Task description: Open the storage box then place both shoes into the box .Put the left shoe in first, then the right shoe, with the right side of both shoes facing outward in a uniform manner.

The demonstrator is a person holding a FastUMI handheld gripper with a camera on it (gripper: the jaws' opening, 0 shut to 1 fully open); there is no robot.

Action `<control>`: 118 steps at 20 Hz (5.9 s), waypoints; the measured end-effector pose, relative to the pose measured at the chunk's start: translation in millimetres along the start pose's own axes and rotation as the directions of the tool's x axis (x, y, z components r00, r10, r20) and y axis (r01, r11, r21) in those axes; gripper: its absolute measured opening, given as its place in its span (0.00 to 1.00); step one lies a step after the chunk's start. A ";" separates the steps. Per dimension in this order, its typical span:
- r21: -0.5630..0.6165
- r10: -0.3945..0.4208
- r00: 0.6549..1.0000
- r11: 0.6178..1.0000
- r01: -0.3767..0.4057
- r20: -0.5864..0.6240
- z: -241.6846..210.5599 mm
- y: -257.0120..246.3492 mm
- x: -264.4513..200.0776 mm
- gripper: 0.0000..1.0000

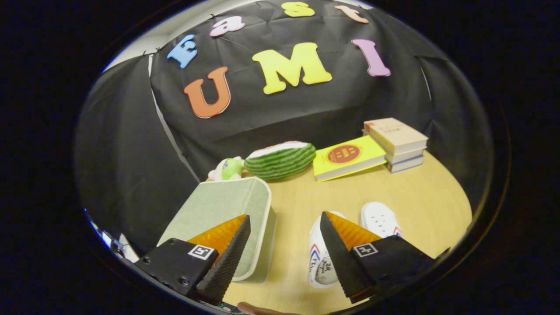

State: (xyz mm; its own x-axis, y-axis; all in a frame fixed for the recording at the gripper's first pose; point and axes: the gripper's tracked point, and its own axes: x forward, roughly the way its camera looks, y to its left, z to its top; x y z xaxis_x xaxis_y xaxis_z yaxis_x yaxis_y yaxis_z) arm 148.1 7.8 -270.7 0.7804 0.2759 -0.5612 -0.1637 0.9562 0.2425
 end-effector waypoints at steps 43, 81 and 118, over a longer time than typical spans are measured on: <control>0.494 0.839 0.535 0.511 -0.704 -0.105 37.1 129.8 1.8 0.09; -0.037 0.185 0.954 0.979 -0.199 -0.235 -20.7 43.7 26.6 1.00; 0.126 0.065 0.932 0.992 -0.021 -0.358 -16.3 -41.5 24.0 0.06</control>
State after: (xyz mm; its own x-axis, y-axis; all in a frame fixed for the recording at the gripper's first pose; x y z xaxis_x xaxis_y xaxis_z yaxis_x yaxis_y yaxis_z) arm 163.8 -23.7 -307.0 0.5004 0.3540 -0.7901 -0.1029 0.9304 0.3517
